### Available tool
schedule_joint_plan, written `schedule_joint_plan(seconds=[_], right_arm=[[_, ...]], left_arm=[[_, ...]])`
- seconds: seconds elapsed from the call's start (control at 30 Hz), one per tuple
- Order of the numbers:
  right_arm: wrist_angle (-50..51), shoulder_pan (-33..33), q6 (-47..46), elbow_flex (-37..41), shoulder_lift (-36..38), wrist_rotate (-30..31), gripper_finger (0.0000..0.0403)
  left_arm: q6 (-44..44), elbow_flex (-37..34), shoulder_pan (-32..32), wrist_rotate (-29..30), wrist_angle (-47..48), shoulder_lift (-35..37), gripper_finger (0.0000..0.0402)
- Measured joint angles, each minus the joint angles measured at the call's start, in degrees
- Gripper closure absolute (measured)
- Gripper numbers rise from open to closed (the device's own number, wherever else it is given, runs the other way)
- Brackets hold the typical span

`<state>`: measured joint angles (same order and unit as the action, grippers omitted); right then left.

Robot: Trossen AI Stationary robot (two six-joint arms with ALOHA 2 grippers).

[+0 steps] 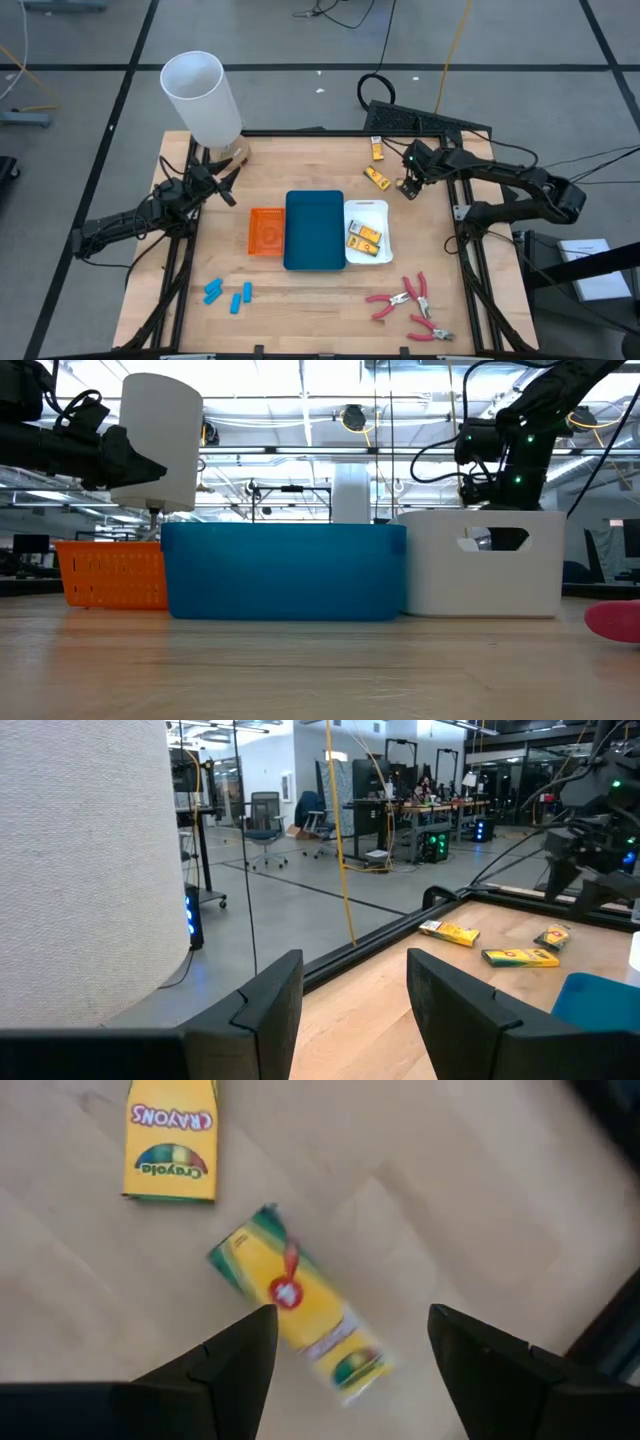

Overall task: Pick & Place School Supplies
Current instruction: Put the yellow crayon box into the white bin

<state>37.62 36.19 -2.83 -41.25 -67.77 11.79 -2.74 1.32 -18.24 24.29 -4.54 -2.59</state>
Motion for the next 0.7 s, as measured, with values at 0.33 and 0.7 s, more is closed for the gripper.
schedule_joint_plan(seconds=[0.33, 0.7], right_arm=[[-7.77, -0.81, 9.82, 5.33, 0.02, -3.13, 0.0151], [-14.42, -0.63, 11.62, 14.69, 0.37, -2.88, 0.0151]], left_arm=[[0.0, -0.02, 0.02, 0.02, 0.0, 0.0, 0.022], [0.0, -0.01, 0.02, 0.02, -0.01, -0.01, 0.022]])
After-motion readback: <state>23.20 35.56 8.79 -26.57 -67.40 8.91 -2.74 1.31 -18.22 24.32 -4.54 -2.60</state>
